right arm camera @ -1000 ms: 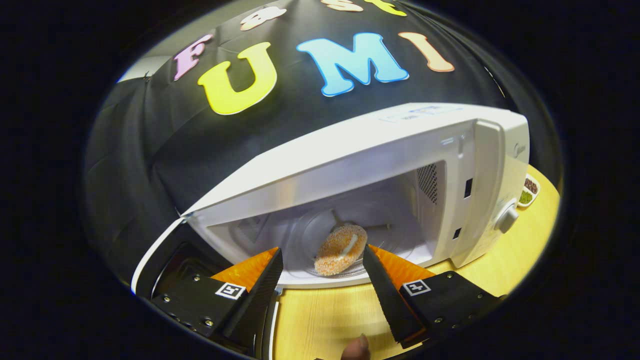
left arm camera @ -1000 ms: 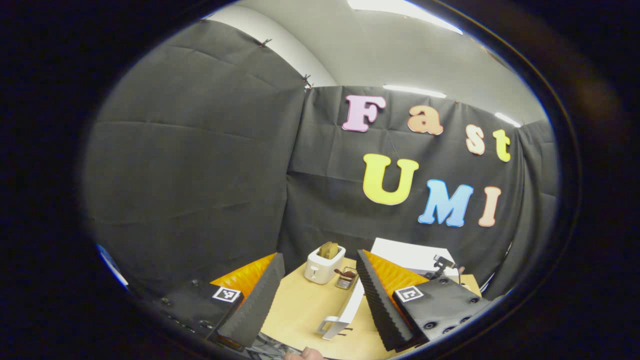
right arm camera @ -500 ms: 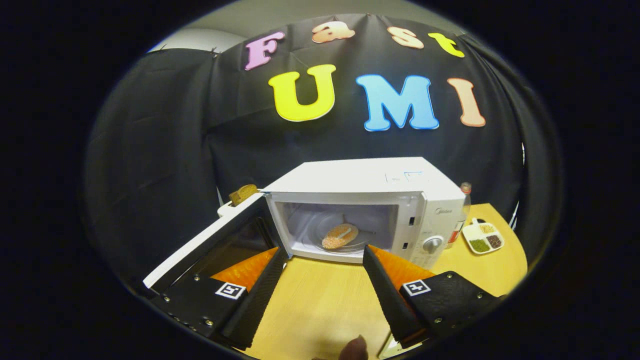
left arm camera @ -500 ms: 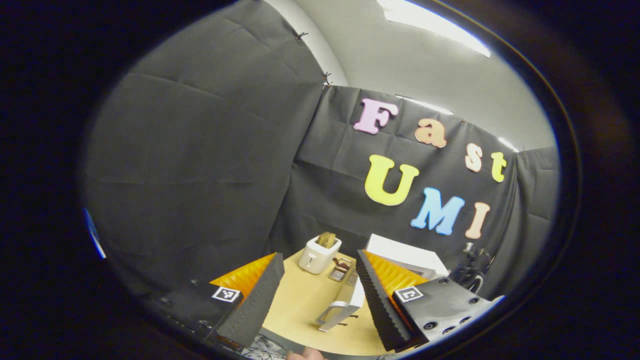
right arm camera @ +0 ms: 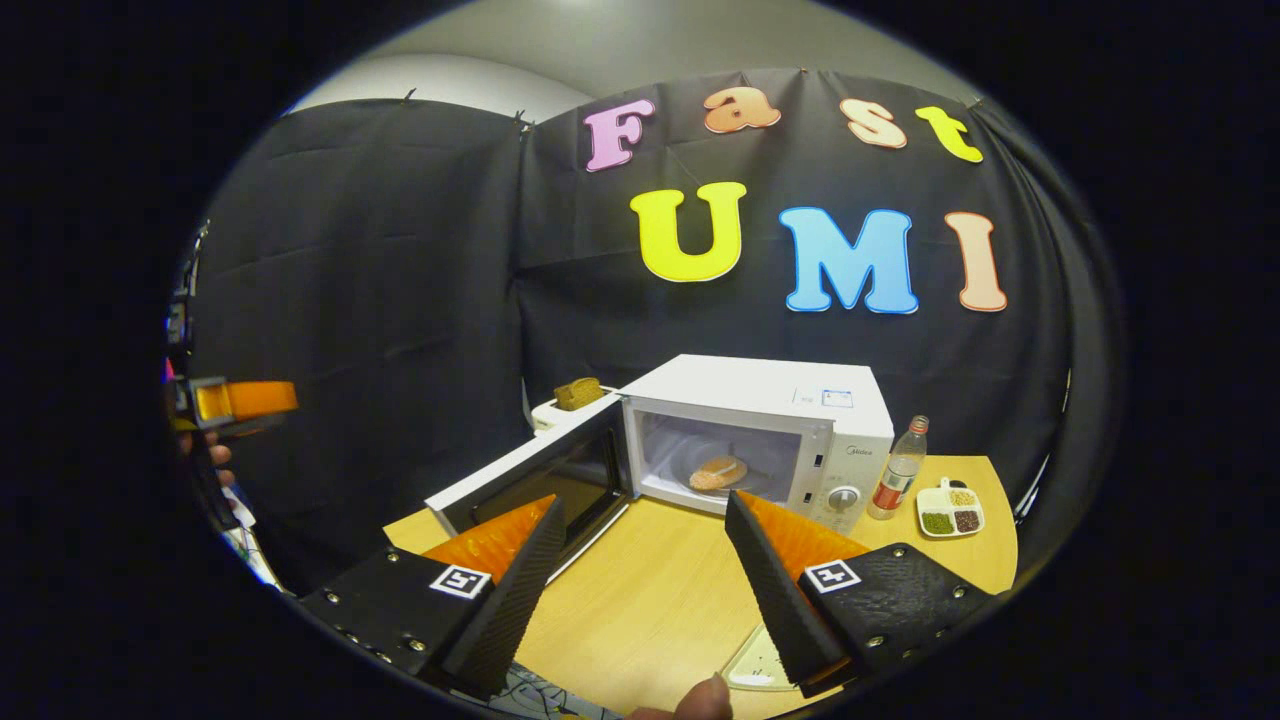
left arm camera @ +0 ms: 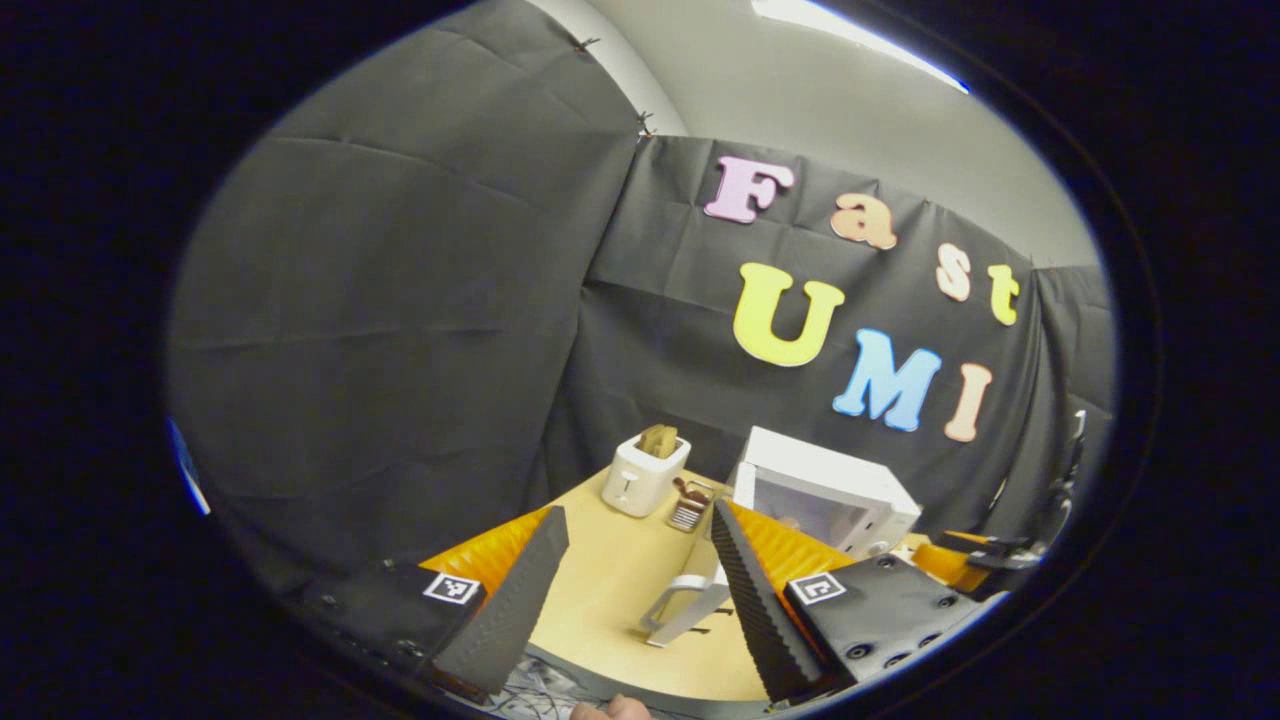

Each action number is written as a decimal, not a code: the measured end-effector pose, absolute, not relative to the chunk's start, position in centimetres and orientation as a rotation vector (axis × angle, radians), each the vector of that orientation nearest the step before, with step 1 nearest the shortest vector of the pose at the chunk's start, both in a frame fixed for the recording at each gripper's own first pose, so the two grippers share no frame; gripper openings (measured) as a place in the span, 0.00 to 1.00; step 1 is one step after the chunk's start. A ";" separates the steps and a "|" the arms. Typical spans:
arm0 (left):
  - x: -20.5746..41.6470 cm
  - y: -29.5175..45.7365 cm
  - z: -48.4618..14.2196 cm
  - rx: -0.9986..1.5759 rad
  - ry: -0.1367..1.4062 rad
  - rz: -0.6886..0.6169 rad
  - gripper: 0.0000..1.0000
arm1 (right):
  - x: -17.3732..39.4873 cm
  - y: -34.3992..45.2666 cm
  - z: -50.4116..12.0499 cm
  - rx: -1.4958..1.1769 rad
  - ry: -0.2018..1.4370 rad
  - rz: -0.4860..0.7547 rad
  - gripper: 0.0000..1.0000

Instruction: Open the microwave oven with the left hand, put the food in, and close the microwave oven.

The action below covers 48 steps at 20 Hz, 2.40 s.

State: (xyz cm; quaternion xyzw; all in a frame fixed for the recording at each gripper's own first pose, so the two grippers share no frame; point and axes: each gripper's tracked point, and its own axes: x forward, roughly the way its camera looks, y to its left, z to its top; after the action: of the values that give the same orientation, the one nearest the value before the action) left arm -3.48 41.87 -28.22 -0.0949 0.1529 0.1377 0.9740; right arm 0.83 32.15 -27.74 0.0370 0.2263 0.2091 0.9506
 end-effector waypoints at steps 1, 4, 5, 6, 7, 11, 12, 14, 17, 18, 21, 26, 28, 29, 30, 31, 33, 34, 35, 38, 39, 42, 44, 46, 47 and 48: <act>-3.2 42.4 -29.8 -0.165 0.343 0.296 0.92 | 0.4 32.0 -26.8 0.095 0.445 0.448 0.98; -2.4 42.1 -33.5 -0.158 0.406 0.321 1.00 | -0.1 29.6 -24.6 0.071 0.396 0.487 0.93; -1.7 41.8 -34.4 -0.159 0.403 0.317 1.00 | -0.3 28.9 -24.1 0.053 0.373 0.506 0.98; -0.7 41.6 -35.4 -0.155 0.411 0.318 1.00 | -0.1 28.1 -23.9 0.039 0.353 0.502 0.98; 0.1 41.6 -36.8 -0.149 0.448 0.315 0.96 | -0.2 26.9 -24.1 0.020 0.366 0.487 0.98; 3.3 42.5 -43.3 -0.062 0.551 0.242 0.93 | 1.1 24.6 -23.2 0.055 0.380 0.365 0.98; 3.9 42.3 -45.2 -0.065 0.602 0.218 0.93 | 1.1 24.1 -23.3 0.065 0.408 0.316 0.98; 5.2 41.5 -48.0 -0.093 0.646 0.150 0.98 | 1.8 24.5 -22.3 0.108 0.405 0.254 0.98; 5.9 41.3 -50.1 -0.076 0.662 0.099 1.00 | 2.9 24.7 -21.9 0.147 0.422 0.176 0.98; 6.4 40.6 -49.9 -0.088 0.650 0.082 0.97 | 3.1 24.5 -21.8 0.143 0.423 0.143 0.98; 7.4 37.3 -49.8 -0.179 0.644 -0.004 0.97 | 3.0 24.7 -21.5 0.163 0.418 0.085 0.98; 10.3 31.9 -49.8 -0.191 0.626 -0.121 0.97 | 2.2 23.5 -21.1 0.145 0.434 0.018 0.98; 12.0 28.8 -49.4 -0.163 0.605 -0.189 0.98 | 1.6 22.5 -21.1 0.150 0.444 -0.011 0.98; 13.0 27.8 -49.1 -0.131 0.591 -0.197 0.97 | 1.3 21.7 -21.1 0.144 0.451 -0.029 0.98; 13.8 26.7 -49.1 -0.105 0.579 -0.220 0.97 | 1.0 20.9 -21.1 0.139 0.453 -0.048 0.98; 14.4 25.5 -48.9 -0.100 0.575 -0.241 0.92 | 0.5 20.3 -21.0 0.136 0.456 -0.065 0.98; 15.7 22.8 -49.3 -0.130 0.577 -0.284 0.92 | -0.2 18.9 -21.1 0.128 0.461 -0.098 0.98; 16.2 21.5 -49.4 -0.145 0.579 -0.305 0.92 | -0.4 18.1 -21.0 0.123 0.463 -0.116 0.98; 16.7 20.3 -49.5 -0.150 0.579 -0.324 0.92 | -0.7 17.4 -21.2 0.120 0.467 -0.131 0.98; 18.5 16.7 -49.5 -0.134 0.571 -0.376 0.92 | -1.3 15.8 -21.3 0.126 0.480 -0.171 0.98; 19.2 15.5 -49.6 -0.131 0.568 -0.394 0.92 | -1.5 15.1 -21.3 0.125 0.479 -0.184 0.98; 21.4 12.2 -49.7 -0.115 0.555 -0.435 0.96 | -1.8 13.5 -21.5 0.119 0.485 -0.216 0.98; 23.0 10.3 -49.8 -0.107 0.550 -0.457 1.00 | -1.8 12.5 -21.6 0.116 0.487 -0.237 0.98; 24.6 8.8 -49.9 -0.105 0.541 -0.474 0.92 | -1.8 11.5 -22.0 0.120 0.495 -0.257 0.98; 25.3 8.0 -49.9 -0.102 0.539 -0.481 0.92 | -1.7 11.0 -22.0 0.123 0.495 -0.267 0.98; 26.0 7.3 -50.1 -0.097 0.537 -0.486 1.00 | -1.6 10.7 -22.2 0.131 0.501 -0.274 0.98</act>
State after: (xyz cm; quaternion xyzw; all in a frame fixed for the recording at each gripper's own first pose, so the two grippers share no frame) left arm 26.04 7.29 -50.09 -0.0474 0.2626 -0.2377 0.9339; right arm -1.61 10.68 -22.22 0.0645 0.2469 -0.1350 0.9574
